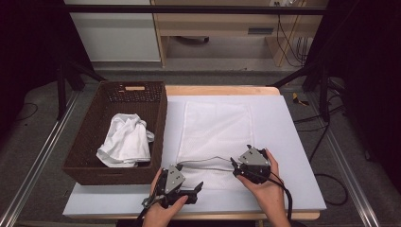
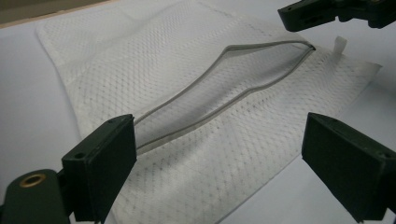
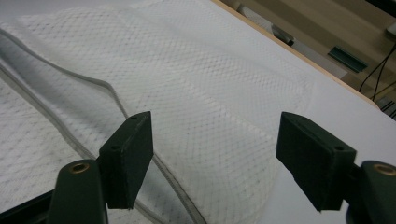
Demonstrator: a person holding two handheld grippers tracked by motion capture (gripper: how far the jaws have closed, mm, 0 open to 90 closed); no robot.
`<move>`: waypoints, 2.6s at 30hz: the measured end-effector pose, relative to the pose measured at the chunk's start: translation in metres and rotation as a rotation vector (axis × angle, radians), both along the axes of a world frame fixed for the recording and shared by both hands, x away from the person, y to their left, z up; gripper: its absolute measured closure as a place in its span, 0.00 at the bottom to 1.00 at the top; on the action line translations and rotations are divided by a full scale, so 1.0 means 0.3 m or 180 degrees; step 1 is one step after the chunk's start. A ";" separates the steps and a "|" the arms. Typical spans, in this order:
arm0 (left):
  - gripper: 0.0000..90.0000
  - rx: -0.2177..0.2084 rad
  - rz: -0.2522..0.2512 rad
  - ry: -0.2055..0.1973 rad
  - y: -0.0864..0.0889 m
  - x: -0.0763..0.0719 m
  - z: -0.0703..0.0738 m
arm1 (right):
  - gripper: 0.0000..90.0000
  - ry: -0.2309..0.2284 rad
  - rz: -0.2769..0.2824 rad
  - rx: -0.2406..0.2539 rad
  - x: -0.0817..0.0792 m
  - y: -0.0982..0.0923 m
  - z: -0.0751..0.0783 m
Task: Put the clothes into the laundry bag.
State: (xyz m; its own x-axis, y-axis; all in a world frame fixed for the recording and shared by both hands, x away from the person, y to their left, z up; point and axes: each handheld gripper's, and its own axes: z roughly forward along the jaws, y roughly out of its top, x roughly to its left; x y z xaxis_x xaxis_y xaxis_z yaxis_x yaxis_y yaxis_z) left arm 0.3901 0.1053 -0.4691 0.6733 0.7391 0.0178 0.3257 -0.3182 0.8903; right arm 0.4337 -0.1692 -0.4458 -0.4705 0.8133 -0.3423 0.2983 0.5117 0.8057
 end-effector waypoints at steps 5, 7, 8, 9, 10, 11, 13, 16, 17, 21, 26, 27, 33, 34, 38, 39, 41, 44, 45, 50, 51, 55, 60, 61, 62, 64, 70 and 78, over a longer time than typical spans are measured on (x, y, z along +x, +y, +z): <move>0.13 -0.0079 0.0026 0.0039 0.002 -0.002 0.001 | 0.45 -0.0005 0.0044 0.0073 -0.002 -0.012 0.005; 0.13 -0.0101 0.0039 -0.0006 0.003 -0.008 0.007 | 0.49 -0.0045 0.0121 0.0064 -0.008 -0.009 0.009; 0.13 -0.0101 0.0039 -0.0006 0.003 -0.008 0.007 | 0.50 -0.0057 0.0151 0.0076 -0.012 -0.007 0.011; 0.13 -0.0102 0.0041 -0.0032 0.005 -0.011 0.011 | 0.51 -0.0059 0.0170 0.0095 -0.014 -0.005 0.012; 0.13 -0.0097 0.0045 -0.0041 0.007 -0.013 0.012 | 0.54 -0.0051 0.0179 0.0102 -0.015 -0.004 0.012; 0.13 -0.0095 0.0058 -0.0046 0.008 -0.015 0.012 | 0.56 -0.0044 0.0202 0.0099 -0.016 -0.003 0.011; 0.13 -0.0104 0.0066 -0.0033 0.011 -0.014 0.012 | 0.60 -0.0016 0.0212 0.0103 -0.014 -0.002 0.008; 0.14 -0.0118 0.0071 -0.0036 0.014 -0.013 0.016 | 0.66 0.0038 0.0276 0.0126 -0.013 -0.006 0.005; 0.15 -0.0123 0.0069 -0.0029 0.014 -0.013 0.017 | 0.69 0.0049 0.0291 0.0137 -0.013 -0.008 0.004; 0.15 -0.0116 0.0064 -0.0023 0.016 -0.012 0.014 | 0.71 0.0167 0.0408 0.0158 -0.010 0.000 -0.007; 0.15 -0.0109 0.0077 0.0000 0.021 -0.008 0.009 | 0.64 0.0284 0.0461 -0.0066 0.009 0.042 -0.036; 0.15 -0.0102 0.0078 -0.0006 0.021 -0.009 0.010 | 0.61 0.0318 0.0476 -0.0108 0.014 0.052 -0.042; 0.15 -0.0092 0.0031 -0.0024 0.016 -0.017 0.021 | 0.53 0.0403 0.0275 -0.0282 0.051 0.094 -0.078; 0.15 -0.0090 0.0031 -0.0023 0.016 -0.017 0.021 | 0.58 0.0384 0.0235 -0.0266 0.052 0.096 -0.078; 0.15 -0.0080 0.0025 -0.0015 0.015 -0.015 0.022 | 0.81 0.0436 0.0285 -0.0200 0.057 0.100 -0.075; 0.15 -0.0080 0.0025 -0.0015 0.015 -0.015 0.022 | 0.81 0.0436 0.0285 -0.0200 0.057 0.100 -0.075; 0.15 -0.0077 0.0025 -0.0007 0.015 -0.015 0.023 | 0.90 0.0440 0.0338 -0.0229 0.055 0.103 -0.077; 0.16 -0.0074 0.0015 0.0020 0.015 -0.016 0.027 | 0.96 0.0376 0.0322 -0.0192 0.053 0.098 -0.066; 0.16 -0.0072 0.0015 0.0027 0.015 -0.016 0.028 | 0.97 0.0327 0.0295 -0.0180 0.053 0.096 -0.061; 0.17 -0.0069 0.0003 0.0033 0.013 -0.020 0.033 | 0.98 0.0070 0.0210 -0.0097 0.046 0.086 -0.036; 0.17 -0.0069 -0.0006 0.0039 0.011 -0.022 0.035 | 0.99 0.0044 0.0195 -0.0089 0.044 0.084 -0.032; 0.16 -0.0019 -0.0020 0.0004 0.005 -0.026 0.042 | 0.99 -0.0109 0.0198 -0.0022 0.037 0.082 -0.018; 0.14 -0.0003 -0.0056 -0.0005 0.002 -0.039 0.092 | 0.99 -0.0307 0.0235 0.0086 0.022 0.080 0.005; 0.13 -0.0014 -0.0070 -0.0049 0.004 -0.043 0.118 | 0.99 -0.0300 0.0252 0.0084 0.020 0.081 0.005; 0.13 -0.0002 -0.0074 -0.0086 0.007 -0.046 0.142 | 0.99 -0.0284 0.0264 0.0064 0.019 0.082 0.002; 0.13 0.0010 -0.0049 -0.0131 0.011 -0.047 0.179 | 0.99 -0.0259 0.0294 0.0050 0.017 0.084 -0.004; 0.10 0.0286 0.0113 -0.0300 0.111 0.003 0.493 | 0.99 -0.0234 0.0345 0.0014 0.011 0.085 -0.007; 0.08 0.0957 0.0651 -0.0073 0.318 0.240 0.601 | 0.99 -0.0250 0.0354 0.0086 0.002 0.072 0.000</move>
State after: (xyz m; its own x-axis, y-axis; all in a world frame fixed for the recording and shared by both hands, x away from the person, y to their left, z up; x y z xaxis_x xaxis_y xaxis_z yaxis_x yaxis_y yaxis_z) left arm 0.4620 0.2008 -0.2889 0.5091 0.8178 0.2682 0.3907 -0.4973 0.7746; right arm 0.4343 -0.1476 -0.4457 -0.5310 0.7671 -0.3602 0.1765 0.5158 0.8383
